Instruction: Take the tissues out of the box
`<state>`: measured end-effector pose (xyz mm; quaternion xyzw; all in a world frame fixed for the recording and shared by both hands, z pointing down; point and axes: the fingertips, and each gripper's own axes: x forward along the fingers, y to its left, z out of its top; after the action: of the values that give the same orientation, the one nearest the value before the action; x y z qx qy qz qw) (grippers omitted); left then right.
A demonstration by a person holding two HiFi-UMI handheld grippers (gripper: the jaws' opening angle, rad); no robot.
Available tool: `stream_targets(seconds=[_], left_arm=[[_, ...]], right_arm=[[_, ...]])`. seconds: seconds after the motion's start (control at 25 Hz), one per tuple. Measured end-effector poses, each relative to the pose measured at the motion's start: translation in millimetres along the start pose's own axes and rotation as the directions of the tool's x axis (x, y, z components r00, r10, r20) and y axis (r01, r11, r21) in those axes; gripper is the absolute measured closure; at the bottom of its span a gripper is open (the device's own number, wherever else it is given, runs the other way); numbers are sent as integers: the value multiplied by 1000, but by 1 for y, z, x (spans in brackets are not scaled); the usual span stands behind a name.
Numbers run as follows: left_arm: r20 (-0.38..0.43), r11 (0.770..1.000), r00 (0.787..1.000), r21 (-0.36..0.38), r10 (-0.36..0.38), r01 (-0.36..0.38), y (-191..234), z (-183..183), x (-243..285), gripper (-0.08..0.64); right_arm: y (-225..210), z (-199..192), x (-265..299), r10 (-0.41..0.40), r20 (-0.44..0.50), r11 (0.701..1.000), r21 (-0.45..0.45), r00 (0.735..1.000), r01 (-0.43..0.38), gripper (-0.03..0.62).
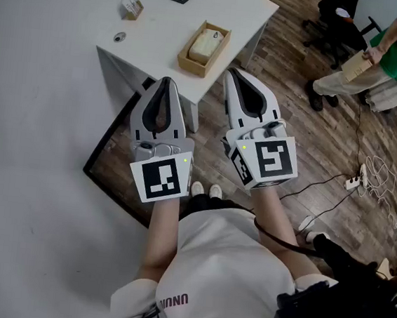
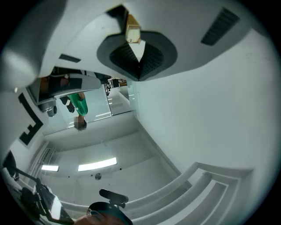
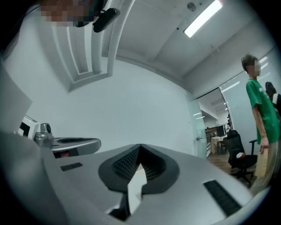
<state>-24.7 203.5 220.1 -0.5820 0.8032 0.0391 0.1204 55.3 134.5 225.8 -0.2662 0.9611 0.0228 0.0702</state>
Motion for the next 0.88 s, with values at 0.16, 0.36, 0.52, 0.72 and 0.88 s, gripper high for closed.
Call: stream_targets(seconds=[0.16,0.36,0.52,0.72,0.88], left_arm=[[-15,1000,1000,4,-25,25,-1,0,-1,546],[-4,1000,1000,5,-29,29,-1,3,0,546],[-2,999,999,3,-33,33,-1,5,-3,546],[-27,1000,999,-10,-24,24,12,-2,-6,546],[-35,1000,999,-12,-27,27,24,-5,-6,546]], right_arm=[[3,1,-2,-15,-10,1000,-3,1000,15,578],[5,1,-2,-16,-14,1000,-5,1000,16,578],[6,-1,-2,-19,-17,1000,2,1000,19,578],[4,-4,2,-46,-21,999,-7,999,46,577],[0,-3,5,-74,-20,997,-18,997,74,577]])
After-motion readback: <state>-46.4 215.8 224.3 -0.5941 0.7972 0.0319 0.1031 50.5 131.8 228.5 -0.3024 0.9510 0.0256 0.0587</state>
